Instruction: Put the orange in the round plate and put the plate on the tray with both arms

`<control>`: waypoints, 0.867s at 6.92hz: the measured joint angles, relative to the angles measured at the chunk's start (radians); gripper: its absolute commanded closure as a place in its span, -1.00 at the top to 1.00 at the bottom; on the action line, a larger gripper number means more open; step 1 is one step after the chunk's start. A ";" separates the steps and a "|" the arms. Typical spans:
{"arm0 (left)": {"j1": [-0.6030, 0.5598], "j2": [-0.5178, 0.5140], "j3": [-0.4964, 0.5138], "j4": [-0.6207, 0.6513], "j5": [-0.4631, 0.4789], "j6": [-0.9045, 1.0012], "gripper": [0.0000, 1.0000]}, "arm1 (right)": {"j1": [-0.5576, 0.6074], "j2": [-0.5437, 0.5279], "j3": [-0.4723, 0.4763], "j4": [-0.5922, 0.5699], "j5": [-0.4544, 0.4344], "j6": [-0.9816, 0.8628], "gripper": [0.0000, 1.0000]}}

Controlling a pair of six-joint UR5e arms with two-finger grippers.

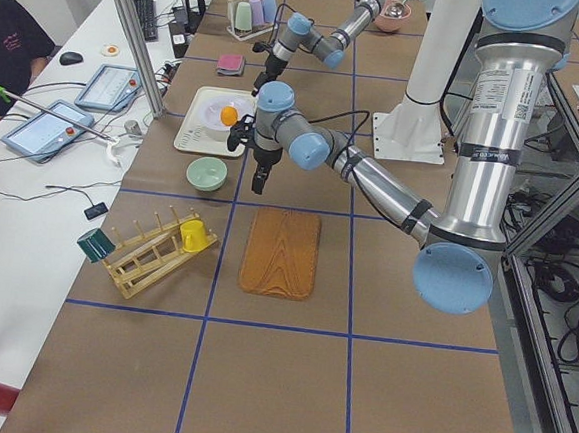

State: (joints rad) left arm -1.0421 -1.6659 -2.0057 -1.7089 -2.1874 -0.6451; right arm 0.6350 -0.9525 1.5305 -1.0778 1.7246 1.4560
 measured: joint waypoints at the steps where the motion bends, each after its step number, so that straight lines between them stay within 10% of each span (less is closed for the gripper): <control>1: -0.008 0.000 0.006 0.000 -0.001 0.020 0.94 | 0.075 -0.043 0.123 -0.180 0.146 -0.171 1.00; 6: -0.101 0.092 0.048 -0.004 -0.010 0.216 0.98 | 0.565 -0.194 0.296 -0.604 0.484 -0.900 1.00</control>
State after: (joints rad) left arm -1.1427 -1.5734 -1.9577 -1.7128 -2.1979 -0.4290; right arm 1.1997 -1.1463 1.8265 -1.6821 2.2086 0.5555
